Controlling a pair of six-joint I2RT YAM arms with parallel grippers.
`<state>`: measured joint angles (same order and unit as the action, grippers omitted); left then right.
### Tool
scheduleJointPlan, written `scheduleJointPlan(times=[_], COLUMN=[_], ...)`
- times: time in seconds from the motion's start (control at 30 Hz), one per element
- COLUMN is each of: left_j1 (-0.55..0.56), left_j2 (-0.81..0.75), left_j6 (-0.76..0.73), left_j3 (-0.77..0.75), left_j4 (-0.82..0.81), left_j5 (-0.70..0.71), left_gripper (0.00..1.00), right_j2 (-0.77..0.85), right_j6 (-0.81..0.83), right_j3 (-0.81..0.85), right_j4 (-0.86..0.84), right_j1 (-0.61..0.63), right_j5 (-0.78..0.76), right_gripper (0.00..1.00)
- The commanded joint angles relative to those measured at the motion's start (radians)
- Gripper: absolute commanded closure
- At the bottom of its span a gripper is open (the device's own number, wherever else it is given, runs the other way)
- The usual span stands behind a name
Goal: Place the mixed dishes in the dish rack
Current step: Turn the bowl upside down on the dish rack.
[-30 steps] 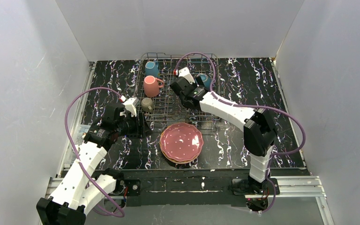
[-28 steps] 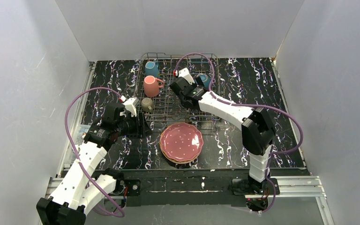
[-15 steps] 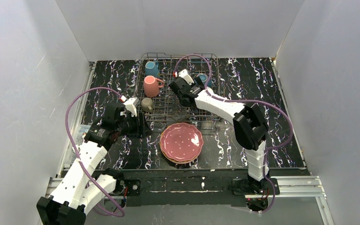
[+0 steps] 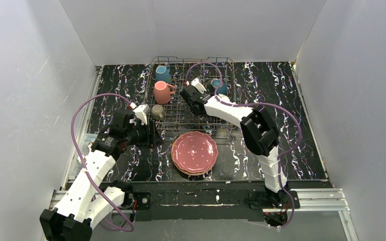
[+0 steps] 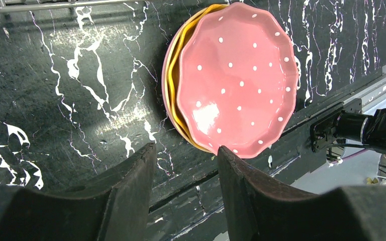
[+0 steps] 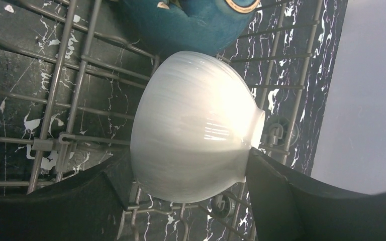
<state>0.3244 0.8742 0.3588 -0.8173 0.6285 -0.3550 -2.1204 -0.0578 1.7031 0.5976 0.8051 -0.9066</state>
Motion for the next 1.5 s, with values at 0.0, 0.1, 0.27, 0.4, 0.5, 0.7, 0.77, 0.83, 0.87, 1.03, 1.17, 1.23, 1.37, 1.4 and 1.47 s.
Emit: scheduleJointPlan(times=[0.0, 0.1, 0.27, 0.4, 0.5, 0.7, 0.77, 0.83, 0.87, 1.03, 1.17, 1.23, 1.37, 1.4, 1.47], left_j1=[-0.002, -0.002, -0.002, -0.001, -0.002, -0.001, -0.002, -0.002, -0.001, -0.002, -0.002, -0.002, -0.001, -0.002, -0.002], left_j2=[0.002, 0.003, 0.009, 0.012, 0.014, 0.017, 0.018, 0.02, 0.02, 0.02, 0.021, 0.018, 0.016, 0.016, 0.015], left_j6=[-0.015, -0.015, -0.017, -0.017, -0.017, -0.016, -0.017, -0.016, -0.016, -0.016, -0.017, -0.016, -0.016, -0.016, -0.016], left_j3=[0.003, 0.003, 0.002, 0.003, 0.001, 0.001, 0.001, 0.002, 0.001, 0.001, 0.001, 0.002, 0.003, 0.003, 0.003], left_j4=[-0.001, -0.001, -0.001, -0.001, -0.001, -0.001, -0.001, -0.001, -0.001, -0.001, -0.001, 0.0, -0.001, -0.001, -0.001], left_j5=[-0.016, -0.016, -0.02, -0.024, -0.027, -0.03, -0.032, -0.032, -0.033, -0.035, -0.035, -0.035, -0.033, -0.033, -0.033], left_gripper=[0.54, 0.54, 0.54, 0.55, 0.55, 0.55, 0.55, 0.55, 0.55, 0.55, 0.55, 0.55, 0.55, 0.55, 0.55], right_j2=[-0.009, -0.026, -0.055, -0.061, -0.062, -0.062, -0.064, -0.065, -0.068, -0.068, -0.067, -0.066, -0.066, -0.065, -0.063], right_j6=[0.023, 0.029, 0.029, 0.022, 0.014, -0.001, -0.009, -0.014, -0.016, -0.03, -0.039, -0.044, -0.055, -0.057, -0.063], right_j3=[0.078, 0.086, 0.101, 0.101, 0.1, 0.102, 0.102, 0.103, 0.104, 0.113, 0.121, 0.126, 0.135, 0.136, 0.134], right_j4=[0.001, 0.007, 0.028, 0.036, 0.044, 0.058, 0.065, 0.07, 0.074, 0.088, 0.098, 0.103, 0.114, 0.115, 0.118], right_j1=[-0.004, -0.004, -0.004, -0.004, -0.003, -0.003, -0.001, -0.001, -0.001, 0.002, 0.003, 0.005, 0.006, 0.006, 0.006], right_j5=[-0.073, -0.07, -0.083, -0.085, -0.026, -0.086, -0.083, -0.079, -0.078, -0.072, -0.061, -0.055, -0.035, -0.033, -0.03], right_gripper=[0.99, 0.99, 0.96, 0.76, 0.64, 0.4, 0.33, 0.28, 0.26, 0.19, 0.14, 0.11, 0.02, 0.02, 0.02])
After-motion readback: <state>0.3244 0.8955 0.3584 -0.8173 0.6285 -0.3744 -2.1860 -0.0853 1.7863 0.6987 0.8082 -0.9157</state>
